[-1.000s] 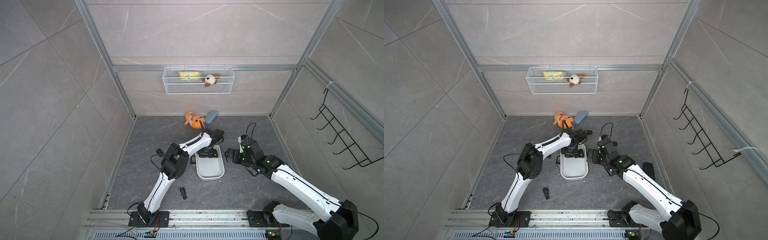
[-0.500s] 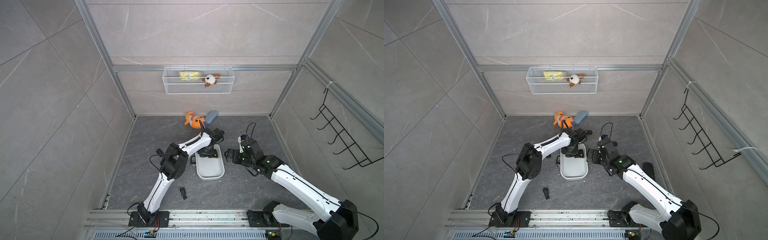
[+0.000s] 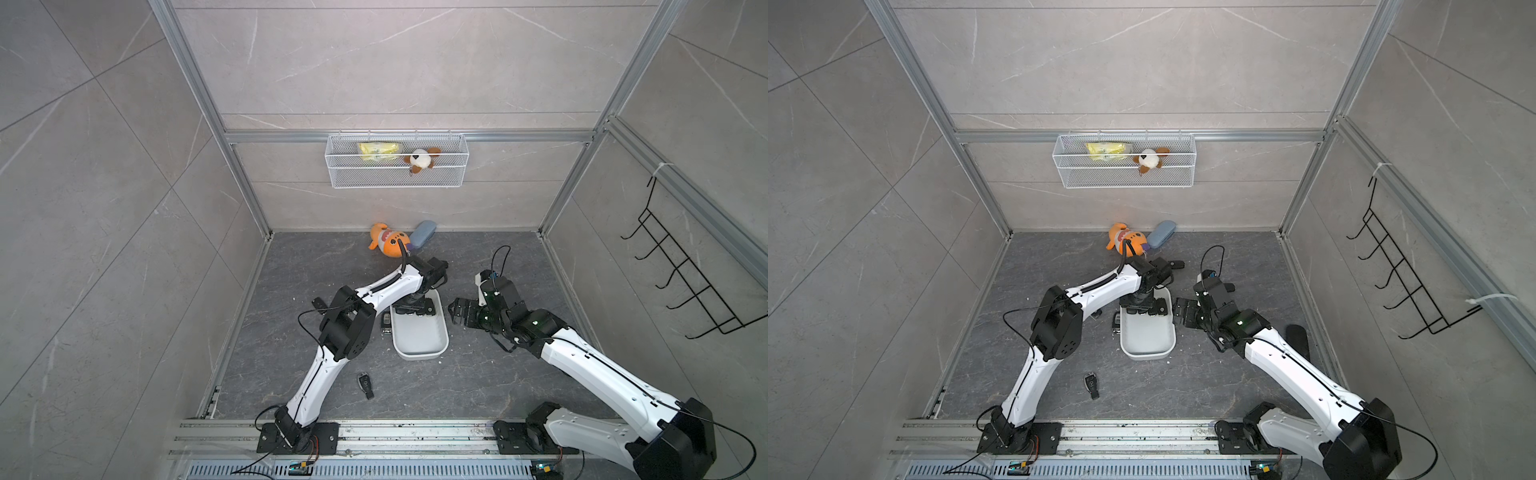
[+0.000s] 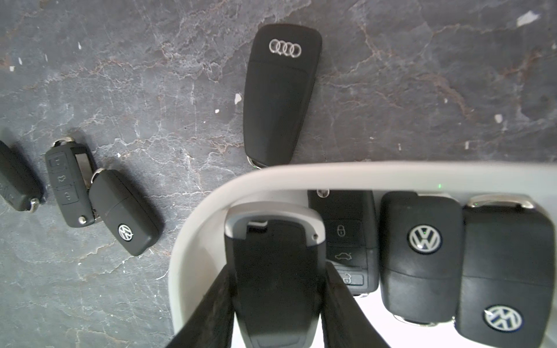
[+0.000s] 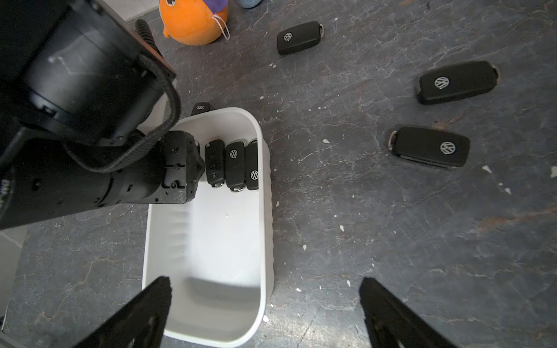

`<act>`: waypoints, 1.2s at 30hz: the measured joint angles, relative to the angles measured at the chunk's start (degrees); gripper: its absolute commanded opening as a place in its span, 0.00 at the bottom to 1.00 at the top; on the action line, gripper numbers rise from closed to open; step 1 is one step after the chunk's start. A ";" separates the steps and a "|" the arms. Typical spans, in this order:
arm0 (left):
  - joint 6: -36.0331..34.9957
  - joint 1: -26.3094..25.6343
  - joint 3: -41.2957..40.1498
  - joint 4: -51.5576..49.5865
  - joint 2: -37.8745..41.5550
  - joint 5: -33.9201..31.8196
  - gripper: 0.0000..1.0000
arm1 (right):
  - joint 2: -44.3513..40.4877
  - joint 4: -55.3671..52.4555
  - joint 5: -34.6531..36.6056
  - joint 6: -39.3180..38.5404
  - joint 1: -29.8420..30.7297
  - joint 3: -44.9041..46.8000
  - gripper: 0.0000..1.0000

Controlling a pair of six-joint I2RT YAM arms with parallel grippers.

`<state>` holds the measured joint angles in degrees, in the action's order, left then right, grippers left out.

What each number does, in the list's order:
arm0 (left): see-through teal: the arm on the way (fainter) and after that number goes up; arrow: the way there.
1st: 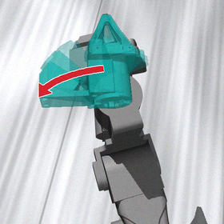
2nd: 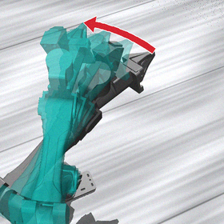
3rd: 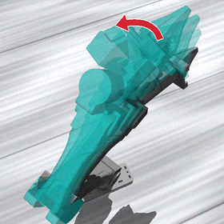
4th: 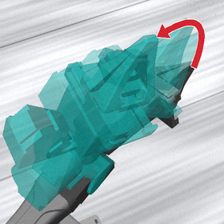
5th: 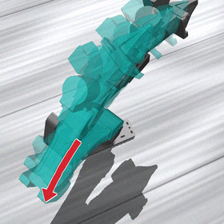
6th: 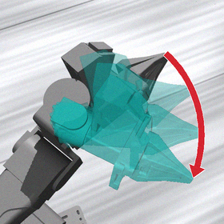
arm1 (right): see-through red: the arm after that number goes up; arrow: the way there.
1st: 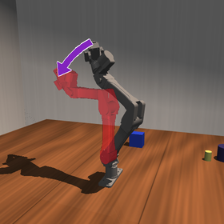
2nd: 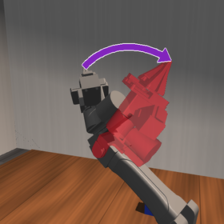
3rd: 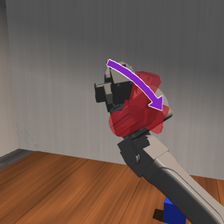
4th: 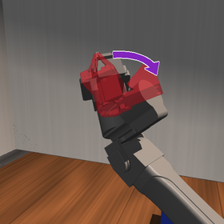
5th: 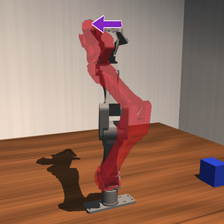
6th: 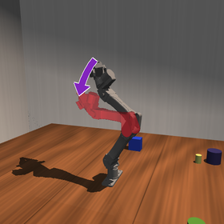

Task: Place the car key into the storage box
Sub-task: Place the car key in the storage box.

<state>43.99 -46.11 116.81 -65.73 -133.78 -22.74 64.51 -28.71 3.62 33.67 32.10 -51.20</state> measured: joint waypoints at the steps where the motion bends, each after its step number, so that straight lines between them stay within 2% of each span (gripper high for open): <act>1: 0.02 0.00 0.22 -0.04 -0.26 -0.04 0.36 | 0.00 0.00 0.00 -0.07 0.00 0.00 1.00; 3: 0.02 0.00 0.39 0.07 -1.11 -0.13 0.42 | 0.04 0.00 0.00 -0.09 0.00 0.00 1.00; 8: 0.02 -0.15 0.72 -0.07 -1.66 -0.72 0.47 | 0.20 0.00 0.00 -0.09 0.00 0.00 1.00; 11: 0.07 -0.15 0.72 -0.11 -1.70 -0.76 0.54 | 0.26 0.00 0.00 -0.09 0.00 0.00 0.99; 28: 0.20 -0.15 0.48 0.11 -1.11 -0.63 0.53 | 0.96 0.02 -0.44 -0.09 -0.22 0.00 1.00; 34: 0.61 -0.26 -5.68 2.60 5.16 2.36 0.52 | 0.96 0.07 -1.09 -0.20 -0.22 0.00 1.00; 36: 1.07 -0.39 -8.92 3.72 8.55 4.15 0.47 | 0.96 0.17 -1.44 -0.31 -0.22 0.00 1.00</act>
<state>45.06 -46.50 107.90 -62.02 -125.23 -18.59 65.47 -28.53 2.17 33.36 31.88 -51.20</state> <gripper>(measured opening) 0.511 0.996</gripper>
